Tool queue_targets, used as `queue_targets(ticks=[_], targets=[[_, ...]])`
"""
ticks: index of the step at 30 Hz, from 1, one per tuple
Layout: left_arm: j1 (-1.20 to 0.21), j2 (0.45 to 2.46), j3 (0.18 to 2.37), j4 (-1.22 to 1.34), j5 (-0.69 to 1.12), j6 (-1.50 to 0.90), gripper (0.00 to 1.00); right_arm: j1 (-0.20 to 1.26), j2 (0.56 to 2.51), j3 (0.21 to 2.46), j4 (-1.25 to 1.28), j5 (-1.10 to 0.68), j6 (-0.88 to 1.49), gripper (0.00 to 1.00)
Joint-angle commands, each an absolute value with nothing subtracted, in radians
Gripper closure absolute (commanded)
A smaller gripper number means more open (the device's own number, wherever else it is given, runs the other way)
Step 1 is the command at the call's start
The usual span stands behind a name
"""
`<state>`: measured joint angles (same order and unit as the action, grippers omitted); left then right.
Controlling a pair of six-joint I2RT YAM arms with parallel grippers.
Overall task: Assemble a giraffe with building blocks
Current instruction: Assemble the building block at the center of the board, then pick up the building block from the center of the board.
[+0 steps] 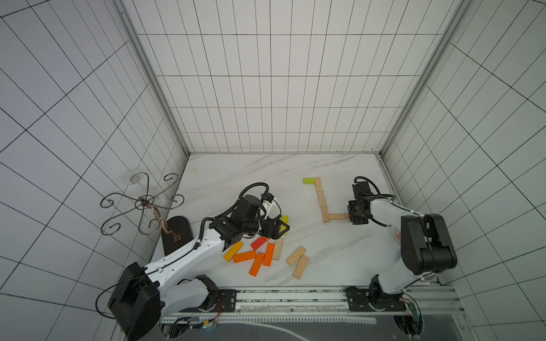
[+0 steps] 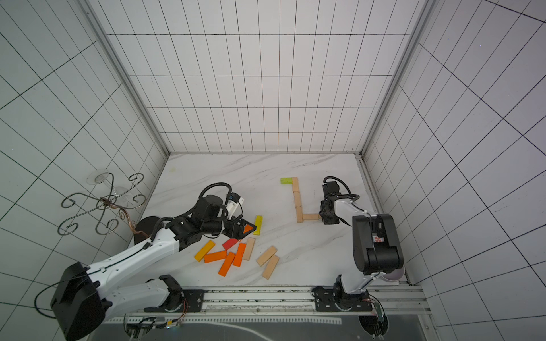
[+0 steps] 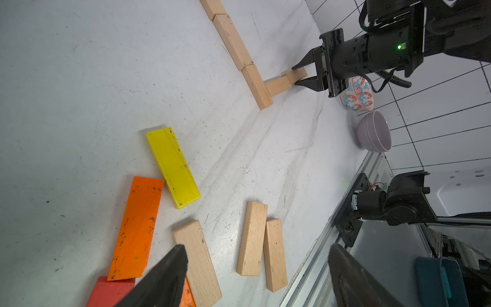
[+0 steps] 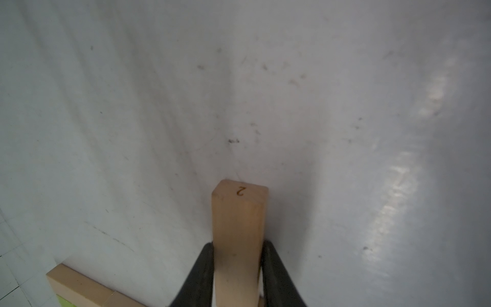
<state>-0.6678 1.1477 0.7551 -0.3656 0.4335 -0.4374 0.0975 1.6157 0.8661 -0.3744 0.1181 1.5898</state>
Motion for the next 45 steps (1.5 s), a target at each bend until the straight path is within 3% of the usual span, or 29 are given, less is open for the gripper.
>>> queue_targets(ticks=[1,9,14,20,28,34,45], targets=[[-0.667,1.13,0.752,-0.371,0.419,-0.436,0.17,0.109,1.615,0.816,-0.431,0.122,1.605,0.68],[-0.666,1.13,0.752,-0.371,0.419,-0.436,0.17,0.108,1.596,0.834,-0.463,0.147,1.596,0.59],[-0.666,1.128,0.754,-0.376,0.42,-0.436,0.17,0.107,1.551,0.863,-0.506,0.18,1.581,0.46],[-0.666,1.119,0.764,-0.39,0.411,-0.439,0.17,0.112,1.471,0.929,-0.583,0.216,1.526,0.38],[-0.666,1.086,0.789,-0.445,0.37,-0.443,0.17,0.153,1.308,1.002,-0.677,0.289,1.355,0.38],[-0.666,1.036,0.79,-0.504,0.305,-0.459,0.17,0.225,1.23,1.013,-0.69,0.238,1.126,0.41],[-0.664,0.879,0.76,-0.641,0.169,-0.518,0.17,0.563,1.138,0.897,-0.675,0.159,0.959,0.46]])
